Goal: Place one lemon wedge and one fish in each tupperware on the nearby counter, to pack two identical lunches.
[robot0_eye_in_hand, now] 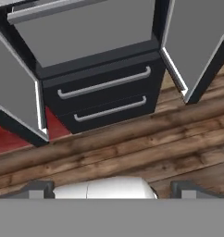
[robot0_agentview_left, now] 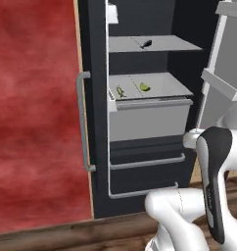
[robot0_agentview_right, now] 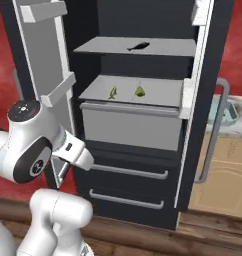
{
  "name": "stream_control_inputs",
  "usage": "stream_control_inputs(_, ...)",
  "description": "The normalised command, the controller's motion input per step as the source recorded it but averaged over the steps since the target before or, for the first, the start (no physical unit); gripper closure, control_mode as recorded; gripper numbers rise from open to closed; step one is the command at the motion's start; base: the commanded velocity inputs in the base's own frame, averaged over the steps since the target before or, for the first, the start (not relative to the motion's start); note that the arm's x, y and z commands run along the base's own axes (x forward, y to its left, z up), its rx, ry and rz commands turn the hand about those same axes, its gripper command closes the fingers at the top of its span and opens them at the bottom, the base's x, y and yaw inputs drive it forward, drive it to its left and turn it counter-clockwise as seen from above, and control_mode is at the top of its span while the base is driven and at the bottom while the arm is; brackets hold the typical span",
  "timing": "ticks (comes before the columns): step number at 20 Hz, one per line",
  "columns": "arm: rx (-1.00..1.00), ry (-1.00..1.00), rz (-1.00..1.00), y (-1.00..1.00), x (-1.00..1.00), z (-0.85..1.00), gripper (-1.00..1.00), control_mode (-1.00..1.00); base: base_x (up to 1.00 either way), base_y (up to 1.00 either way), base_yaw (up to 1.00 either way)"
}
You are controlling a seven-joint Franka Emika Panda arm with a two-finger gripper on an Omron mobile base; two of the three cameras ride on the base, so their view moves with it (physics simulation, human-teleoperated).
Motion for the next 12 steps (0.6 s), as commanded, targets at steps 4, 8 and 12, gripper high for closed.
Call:
stream_control_inputs(4,0.0,0.0,0.0,0.0,0.0,0.0,-1.0,1.0,0.37,-0.98,-0.04)
stream_control_inputs(8,0.0,0.0,0.0,0.0,0.0,0.0,-1.0,1.0,0.4,-0.68,-0.01)
stream_control_inputs(12,0.0,0.0,0.0,0.0,0.0,0.0,-1.0,1.0,0.62,0.08,0.0)
